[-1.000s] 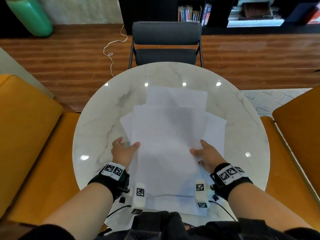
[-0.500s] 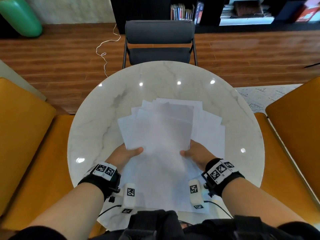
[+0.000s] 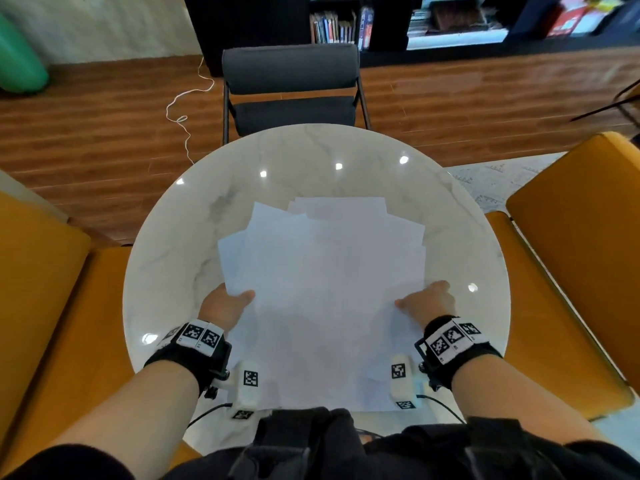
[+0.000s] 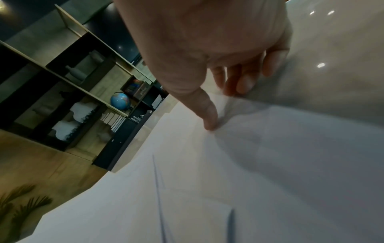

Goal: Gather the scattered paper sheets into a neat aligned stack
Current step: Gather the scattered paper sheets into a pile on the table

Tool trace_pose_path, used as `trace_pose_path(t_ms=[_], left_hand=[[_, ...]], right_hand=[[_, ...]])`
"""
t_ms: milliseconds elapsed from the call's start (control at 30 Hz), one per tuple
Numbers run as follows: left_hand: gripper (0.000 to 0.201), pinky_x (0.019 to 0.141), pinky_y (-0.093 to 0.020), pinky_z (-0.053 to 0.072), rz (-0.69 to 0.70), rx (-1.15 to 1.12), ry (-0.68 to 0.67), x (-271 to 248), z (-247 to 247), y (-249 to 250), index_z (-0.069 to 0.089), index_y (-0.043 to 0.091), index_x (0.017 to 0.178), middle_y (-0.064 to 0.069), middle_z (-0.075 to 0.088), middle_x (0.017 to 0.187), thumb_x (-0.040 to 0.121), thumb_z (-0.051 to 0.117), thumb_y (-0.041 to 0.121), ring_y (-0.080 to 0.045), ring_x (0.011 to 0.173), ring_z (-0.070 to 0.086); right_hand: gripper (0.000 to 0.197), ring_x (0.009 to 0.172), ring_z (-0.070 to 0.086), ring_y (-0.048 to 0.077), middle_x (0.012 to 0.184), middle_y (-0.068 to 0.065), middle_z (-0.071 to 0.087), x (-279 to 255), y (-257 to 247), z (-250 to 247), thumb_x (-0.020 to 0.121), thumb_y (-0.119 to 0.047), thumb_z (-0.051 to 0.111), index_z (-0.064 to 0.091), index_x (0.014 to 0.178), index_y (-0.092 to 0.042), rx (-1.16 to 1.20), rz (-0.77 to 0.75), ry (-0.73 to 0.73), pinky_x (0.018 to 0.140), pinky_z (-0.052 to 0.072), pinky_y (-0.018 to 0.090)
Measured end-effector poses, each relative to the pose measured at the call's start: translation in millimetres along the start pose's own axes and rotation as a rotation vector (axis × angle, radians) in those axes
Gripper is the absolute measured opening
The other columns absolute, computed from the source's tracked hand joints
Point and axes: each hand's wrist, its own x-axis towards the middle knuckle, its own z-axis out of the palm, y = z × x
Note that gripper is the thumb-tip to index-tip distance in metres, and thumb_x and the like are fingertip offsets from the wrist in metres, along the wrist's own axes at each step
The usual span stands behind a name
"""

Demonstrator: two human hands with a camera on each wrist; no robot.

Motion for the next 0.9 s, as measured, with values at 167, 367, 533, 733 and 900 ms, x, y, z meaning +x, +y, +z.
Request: trace_pose_path(t_ms=[167,367,533,733,900], left_hand=[[0.038,0.100,-0.050,0.047,-0.026,-0.094,-0.059,0,6,0,0.062,0.009,0.117,-0.012,0.068,0.117,0.084,0.068,0.026,-0.033,0.107,0.063],[0.036,0.100,-0.055,0.046,-0.072,-0.170,-0.089,5,-1,-9,0.062,0.017,0.113,-0.011,0.067,0.119,0.081,0.072,0.030,-0.036,0.108,0.062],[0.032,0.088,-0.047,0.050,-0.118,-0.293,-0.230,-2,-8,-6,0.060,0.011,0.116,-0.012,0.067,0.113,0.087,0.066,0.022,-0.029,0.094,0.065],[0.044,0.107,-0.050,0.040,-0.079,-0.238,-0.312,-8,-1,3,0.059,0.011,0.126,-0.010,0.067,0.122,0.086,0.068,0.023,-0.032,0.115,0.060],[0.052,0.104,-0.055,0.043,-0.075,-0.193,-0.250,3,15,9,0.048,0.007,0.131,-0.014,0.061,0.128,0.085,0.068,0.018,-0.035,0.116,0.059]], right_hand=[[0.014,0.085,0.055,0.026,0.095,0.012,0.062,-6,-3,12,0.082,-0.020,0.064,0.050,0.079,-0.015,-0.085,-0.217,-0.147,0.078,0.051,0.035],[0.012,0.073,0.053,0.027,0.082,0.010,0.058,-6,3,3,0.085,-0.010,0.053,0.053,0.096,-0.008,0.289,-0.218,-0.065,0.067,0.045,0.035],[0.009,0.061,0.051,0.022,0.075,0.004,0.056,-11,4,-4,0.088,-0.012,0.056,0.051,0.083,-0.017,0.431,-0.217,-0.142,0.057,0.043,0.029],[0.030,0.100,0.068,0.036,0.110,0.012,0.071,15,-5,14,0.072,-0.028,0.062,0.061,0.102,-0.025,0.334,-0.322,-0.412,0.092,0.053,0.056],[0.036,0.104,0.065,0.034,0.111,0.011,0.068,-22,-32,19,0.086,-0.040,0.055,0.056,0.117,-0.022,0.223,-0.338,-0.509,0.092,0.054,0.049]])
